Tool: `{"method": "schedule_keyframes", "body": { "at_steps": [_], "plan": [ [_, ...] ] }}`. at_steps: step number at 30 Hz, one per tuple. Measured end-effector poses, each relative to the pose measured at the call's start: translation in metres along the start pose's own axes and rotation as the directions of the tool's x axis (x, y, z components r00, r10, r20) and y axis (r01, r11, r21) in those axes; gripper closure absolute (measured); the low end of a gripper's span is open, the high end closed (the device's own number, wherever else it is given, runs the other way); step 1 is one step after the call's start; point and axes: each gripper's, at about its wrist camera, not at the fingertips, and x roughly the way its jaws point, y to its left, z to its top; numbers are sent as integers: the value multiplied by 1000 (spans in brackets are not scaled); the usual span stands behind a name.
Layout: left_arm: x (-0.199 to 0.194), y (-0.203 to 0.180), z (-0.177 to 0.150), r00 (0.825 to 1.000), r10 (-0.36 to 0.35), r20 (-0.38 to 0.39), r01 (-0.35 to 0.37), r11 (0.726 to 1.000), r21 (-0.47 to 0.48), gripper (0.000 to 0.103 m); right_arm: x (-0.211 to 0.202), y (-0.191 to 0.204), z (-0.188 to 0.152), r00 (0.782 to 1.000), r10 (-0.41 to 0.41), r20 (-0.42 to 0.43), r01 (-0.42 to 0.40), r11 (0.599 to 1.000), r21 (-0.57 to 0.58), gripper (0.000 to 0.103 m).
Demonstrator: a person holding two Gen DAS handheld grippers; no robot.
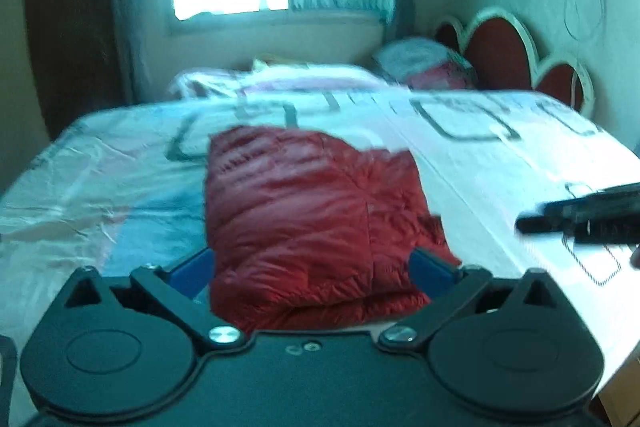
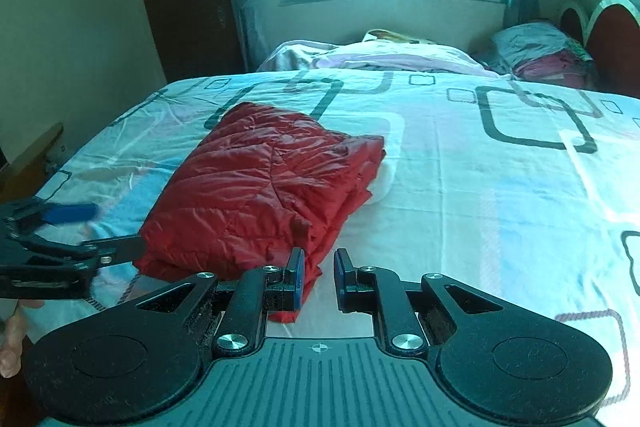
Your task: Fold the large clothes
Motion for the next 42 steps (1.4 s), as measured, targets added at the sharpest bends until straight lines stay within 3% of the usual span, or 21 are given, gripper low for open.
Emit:
{"method": "schedule_keyframes", "body": {
  "at_steps": [1, 2, 11, 23, 32, 42],
  "plan": [
    [-3, -1, 0, 1000, 11, -5, -11, 1000, -9, 0, -4, 1, -2, 999, -30, 21, 30, 1000, 2, 0],
    [-6, -2, 0, 1000, 15, -12, -15, 1000, -21, 0, -9, 2, -6, 997, -49, 62, 50, 999, -6, 0],
    [-45, -8, -13, 998, 55, -26, -56, 996, -65, 0, -37, 8, -23, 997, -57, 52, 56, 998, 21, 0],
    [-108, -34, -24, 997, 62, 43, -58, 994, -91, 0, -102, 32, -55, 997, -42, 66, 43, 999, -12, 0],
    [-128, -41, -36, 998, 44, 45, -38, 993, -116, 0, -141, 30, -66, 991, -61, 123, 56, 998, 41, 0],
    [-135, -48, -35, 997, 42, 72, -34, 994, -105, 0, -149, 33, -65, 989, -65, 134, 62, 998, 23, 0]
  ]
}}
